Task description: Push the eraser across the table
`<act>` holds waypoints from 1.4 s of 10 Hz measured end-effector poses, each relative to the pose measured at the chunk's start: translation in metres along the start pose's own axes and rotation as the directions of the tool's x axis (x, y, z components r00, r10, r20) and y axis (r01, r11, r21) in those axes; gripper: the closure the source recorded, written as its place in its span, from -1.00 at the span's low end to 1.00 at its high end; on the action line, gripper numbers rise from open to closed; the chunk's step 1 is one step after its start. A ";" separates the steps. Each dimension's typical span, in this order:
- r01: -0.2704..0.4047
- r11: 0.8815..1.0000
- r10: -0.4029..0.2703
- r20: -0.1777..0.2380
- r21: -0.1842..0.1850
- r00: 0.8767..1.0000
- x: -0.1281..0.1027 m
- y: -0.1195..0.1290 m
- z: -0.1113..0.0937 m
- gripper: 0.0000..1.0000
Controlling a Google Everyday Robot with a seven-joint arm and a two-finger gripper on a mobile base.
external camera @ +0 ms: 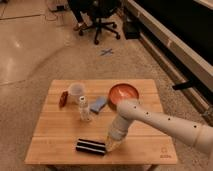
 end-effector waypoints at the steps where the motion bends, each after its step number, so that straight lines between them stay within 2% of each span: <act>1: 0.023 1.000 -0.024 0.004 0.006 1.000 -0.006 -0.005 0.005 1.00; 7: 0.110 0.992 -0.112 0.027 0.064 0.993 -0.032 -0.022 0.010 1.00; 12: 0.169 0.983 -0.173 0.052 0.074 0.983 -0.056 -0.023 0.021 1.00; 14: 0.171 0.983 -0.175 0.053 0.073 0.983 -0.056 -0.024 0.022 0.94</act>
